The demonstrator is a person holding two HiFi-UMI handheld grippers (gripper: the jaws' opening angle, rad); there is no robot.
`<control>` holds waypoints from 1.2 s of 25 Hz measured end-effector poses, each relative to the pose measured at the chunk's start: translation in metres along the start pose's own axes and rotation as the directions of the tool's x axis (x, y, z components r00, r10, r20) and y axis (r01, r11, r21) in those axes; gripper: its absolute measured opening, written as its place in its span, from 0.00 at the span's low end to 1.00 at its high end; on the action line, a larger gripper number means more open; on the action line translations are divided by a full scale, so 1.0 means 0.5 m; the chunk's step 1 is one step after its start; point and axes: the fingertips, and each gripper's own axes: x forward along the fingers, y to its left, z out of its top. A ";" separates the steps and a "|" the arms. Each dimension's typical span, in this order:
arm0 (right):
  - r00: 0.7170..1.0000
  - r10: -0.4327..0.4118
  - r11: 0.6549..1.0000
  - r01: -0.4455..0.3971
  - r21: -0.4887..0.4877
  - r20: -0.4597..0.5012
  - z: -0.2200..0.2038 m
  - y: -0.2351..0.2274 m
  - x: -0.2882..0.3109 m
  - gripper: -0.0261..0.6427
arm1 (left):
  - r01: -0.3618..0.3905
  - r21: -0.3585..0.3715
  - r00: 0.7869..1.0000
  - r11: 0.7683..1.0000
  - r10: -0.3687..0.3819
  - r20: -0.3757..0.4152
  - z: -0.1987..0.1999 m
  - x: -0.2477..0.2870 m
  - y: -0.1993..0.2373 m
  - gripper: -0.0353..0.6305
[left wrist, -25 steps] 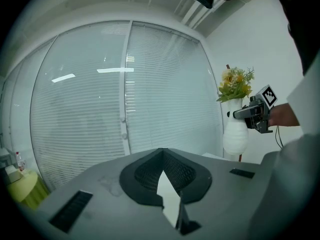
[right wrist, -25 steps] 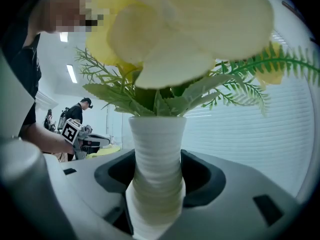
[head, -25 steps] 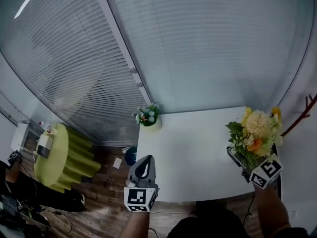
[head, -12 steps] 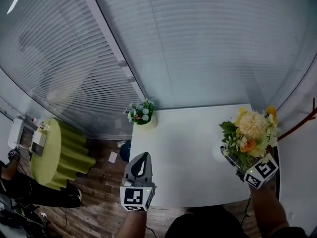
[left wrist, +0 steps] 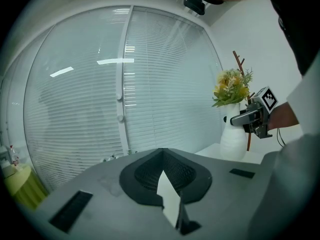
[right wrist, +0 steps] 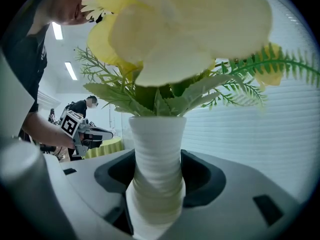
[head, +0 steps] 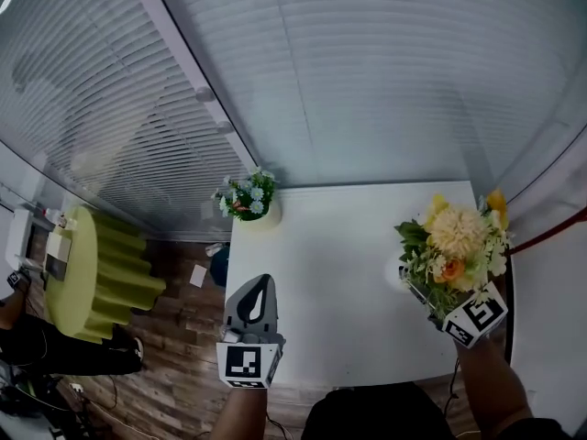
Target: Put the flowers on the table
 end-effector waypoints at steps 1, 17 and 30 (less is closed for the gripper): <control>1.000 0.003 1.000 -0.003 -0.001 -0.002 -0.017 -0.004 0.015 0.47 | -0.001 0.002 1.000 1.000 0.001 -0.004 -0.014 0.011 0.003 0.05; 1.000 0.010 1.000 -0.009 0.009 -0.029 -0.138 -0.029 0.072 0.47 | -0.011 -0.073 0.999 0.997 0.009 -0.035 -0.074 0.067 -0.025 0.05; 0.998 0.045 0.999 -0.046 -0.023 -0.042 -0.189 -0.022 0.103 0.47 | -0.028 -0.075 0.998 0.997 0.023 -0.066 -0.109 0.081 -0.035 0.05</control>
